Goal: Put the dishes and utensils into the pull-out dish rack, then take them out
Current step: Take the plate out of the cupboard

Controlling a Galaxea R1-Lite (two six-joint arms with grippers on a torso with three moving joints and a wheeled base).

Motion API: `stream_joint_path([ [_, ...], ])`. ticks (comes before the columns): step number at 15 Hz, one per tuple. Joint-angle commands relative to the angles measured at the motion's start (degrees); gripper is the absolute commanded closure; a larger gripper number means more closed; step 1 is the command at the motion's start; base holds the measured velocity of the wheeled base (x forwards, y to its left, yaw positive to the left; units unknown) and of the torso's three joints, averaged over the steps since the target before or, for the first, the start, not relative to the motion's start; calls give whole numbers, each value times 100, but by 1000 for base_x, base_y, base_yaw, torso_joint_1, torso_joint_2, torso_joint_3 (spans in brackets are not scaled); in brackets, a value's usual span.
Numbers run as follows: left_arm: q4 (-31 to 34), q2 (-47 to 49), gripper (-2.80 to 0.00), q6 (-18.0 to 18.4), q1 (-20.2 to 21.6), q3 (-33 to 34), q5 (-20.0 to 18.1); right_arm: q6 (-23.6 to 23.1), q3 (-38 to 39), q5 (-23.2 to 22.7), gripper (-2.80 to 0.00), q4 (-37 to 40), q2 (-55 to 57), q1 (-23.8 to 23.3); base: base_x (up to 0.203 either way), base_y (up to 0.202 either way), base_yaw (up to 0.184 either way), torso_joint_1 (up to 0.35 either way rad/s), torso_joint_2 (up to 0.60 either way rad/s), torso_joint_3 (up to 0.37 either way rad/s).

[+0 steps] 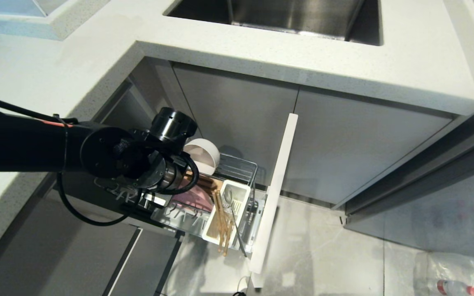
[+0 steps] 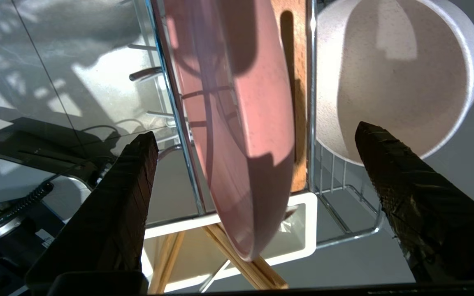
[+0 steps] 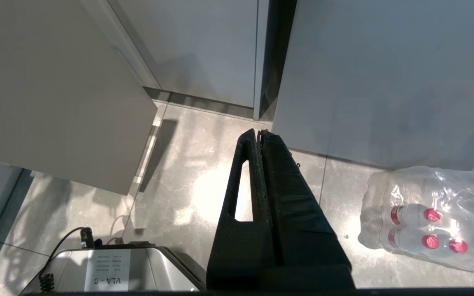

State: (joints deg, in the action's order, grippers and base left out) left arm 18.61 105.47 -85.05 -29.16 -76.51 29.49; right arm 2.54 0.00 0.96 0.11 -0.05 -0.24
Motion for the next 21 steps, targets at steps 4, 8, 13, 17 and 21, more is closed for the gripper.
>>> stream_joint_path([
  [4,16,114,0,-55,16,-4,22,1,9,0,0,-2,5,-2,0,0,0,0,0,0],
  [8,81,52,0,-11,-2,-14,40,1,9,0,0,-2,5,-2,0,0,0,0,0,0],
  [13,90,-53,0,-46,-37,101,75,1,9,0,0,-1,5,-2,0,0,0,0,0,0],
  [17,90,-263,0,-27,-55,76,79,1,9,0,0,-2,5,-2,0,0,0,0,0,0],
  [21,132,-711,0,-18,-219,-62,99,1,9,0,0,7,5,-2,0,0,0,0,0,0],
])
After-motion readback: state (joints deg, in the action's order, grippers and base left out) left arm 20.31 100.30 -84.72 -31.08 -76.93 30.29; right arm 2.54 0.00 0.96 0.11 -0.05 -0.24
